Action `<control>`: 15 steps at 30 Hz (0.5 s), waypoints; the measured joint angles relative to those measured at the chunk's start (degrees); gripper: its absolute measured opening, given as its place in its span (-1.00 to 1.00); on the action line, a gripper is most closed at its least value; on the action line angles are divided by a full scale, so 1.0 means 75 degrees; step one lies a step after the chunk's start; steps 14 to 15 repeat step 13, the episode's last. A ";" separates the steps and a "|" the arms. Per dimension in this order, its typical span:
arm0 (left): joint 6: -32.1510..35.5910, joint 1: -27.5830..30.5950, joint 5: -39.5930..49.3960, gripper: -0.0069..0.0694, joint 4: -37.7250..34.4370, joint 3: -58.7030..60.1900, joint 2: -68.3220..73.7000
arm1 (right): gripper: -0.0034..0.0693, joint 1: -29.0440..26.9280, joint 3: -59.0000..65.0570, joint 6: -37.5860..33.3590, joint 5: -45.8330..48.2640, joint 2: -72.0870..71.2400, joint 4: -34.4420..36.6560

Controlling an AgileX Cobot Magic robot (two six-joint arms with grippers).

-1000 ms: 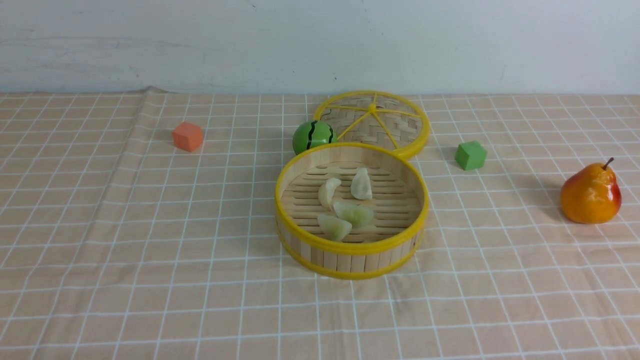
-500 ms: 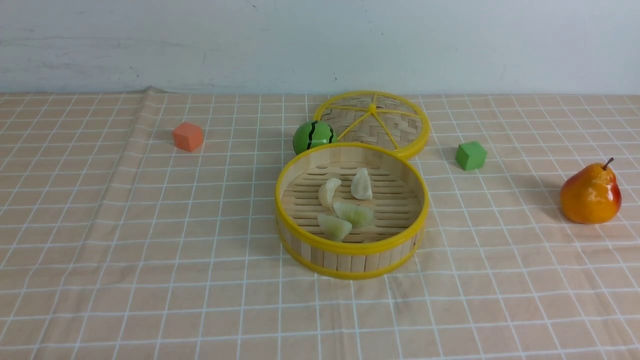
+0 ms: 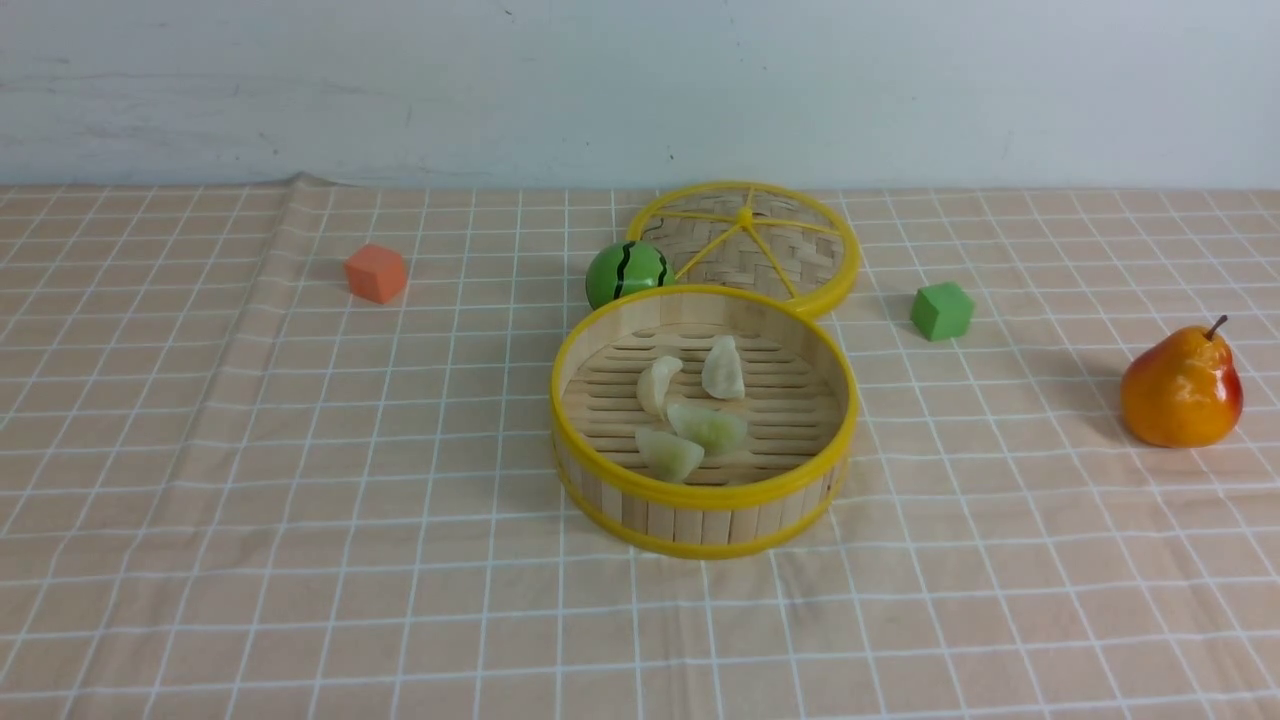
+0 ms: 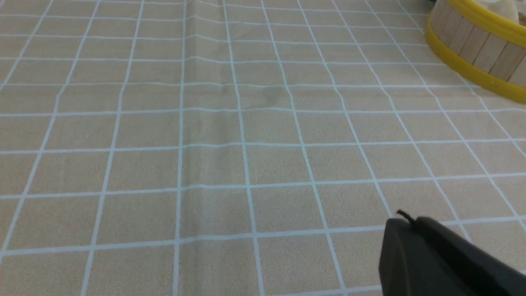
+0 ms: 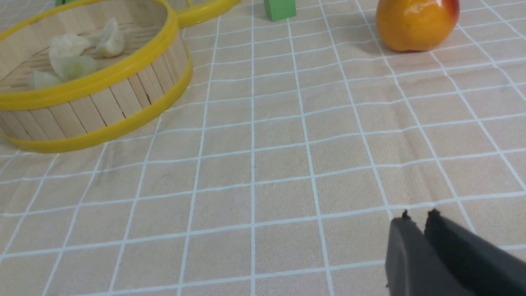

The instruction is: Put the dumplings into the steamer on the table with the brown tablecloth.

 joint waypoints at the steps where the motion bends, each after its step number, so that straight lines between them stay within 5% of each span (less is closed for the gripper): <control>1: 0.0000 0.0000 0.0000 -0.85 0.0000 0.0000 0.0000 | -0.73 0.0000 0.0000 0.0000 0.0000 0.0000 0.0000; 15: 0.0000 0.0000 0.0000 -0.85 0.0000 0.0000 0.0000 | -0.68 0.0000 0.0000 0.0000 0.0000 0.0000 0.0007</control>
